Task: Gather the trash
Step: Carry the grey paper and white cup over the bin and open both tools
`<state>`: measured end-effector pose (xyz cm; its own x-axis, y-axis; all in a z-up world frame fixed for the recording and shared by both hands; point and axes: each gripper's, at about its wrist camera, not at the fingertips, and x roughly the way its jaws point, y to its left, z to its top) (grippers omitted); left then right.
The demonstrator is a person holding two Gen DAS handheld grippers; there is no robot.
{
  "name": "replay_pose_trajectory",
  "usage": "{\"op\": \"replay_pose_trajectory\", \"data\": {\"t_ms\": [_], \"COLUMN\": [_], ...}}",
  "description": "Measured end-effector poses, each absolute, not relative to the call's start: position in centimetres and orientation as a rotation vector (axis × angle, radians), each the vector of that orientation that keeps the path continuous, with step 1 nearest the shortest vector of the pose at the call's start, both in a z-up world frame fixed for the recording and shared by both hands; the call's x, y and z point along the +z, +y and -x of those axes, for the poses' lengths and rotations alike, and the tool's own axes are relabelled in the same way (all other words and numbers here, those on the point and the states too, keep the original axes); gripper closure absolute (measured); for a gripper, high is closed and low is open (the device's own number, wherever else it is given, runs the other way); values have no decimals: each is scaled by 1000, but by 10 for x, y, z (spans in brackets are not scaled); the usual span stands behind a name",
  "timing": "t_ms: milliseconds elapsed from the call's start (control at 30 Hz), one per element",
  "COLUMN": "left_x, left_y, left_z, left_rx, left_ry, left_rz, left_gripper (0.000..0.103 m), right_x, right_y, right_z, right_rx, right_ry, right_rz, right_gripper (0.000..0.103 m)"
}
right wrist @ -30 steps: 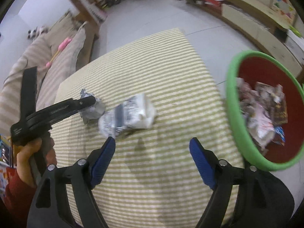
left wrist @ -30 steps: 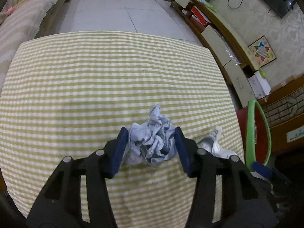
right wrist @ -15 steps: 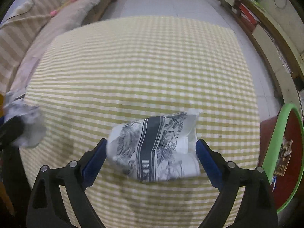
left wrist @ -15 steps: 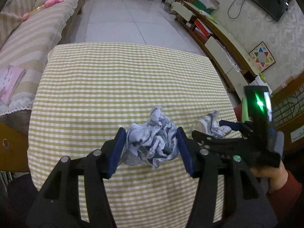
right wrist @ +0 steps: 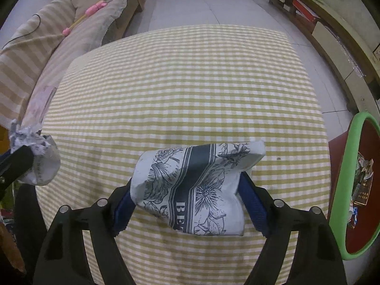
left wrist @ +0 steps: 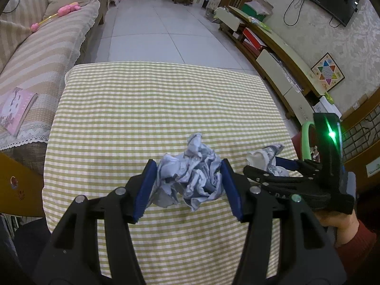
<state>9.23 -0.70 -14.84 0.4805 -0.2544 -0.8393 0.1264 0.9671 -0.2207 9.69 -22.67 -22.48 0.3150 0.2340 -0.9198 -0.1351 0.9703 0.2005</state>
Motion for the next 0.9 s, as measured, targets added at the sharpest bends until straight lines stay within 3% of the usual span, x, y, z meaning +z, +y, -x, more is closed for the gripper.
{"op": "replay_pose_trajectory", "data": {"t_ms": [900], "left_x": [-96], "left_y": [-54], "left_z": [-71], "left_rx": [-310], "left_ry": [929], "left_rz": [67], "left_gripper": [50], "right_x": [-121], "right_y": [-289], "right_z": [-21], "right_rx": [149], "right_ry": [976], "right_rz": [-218], "right_gripper": [25]}}
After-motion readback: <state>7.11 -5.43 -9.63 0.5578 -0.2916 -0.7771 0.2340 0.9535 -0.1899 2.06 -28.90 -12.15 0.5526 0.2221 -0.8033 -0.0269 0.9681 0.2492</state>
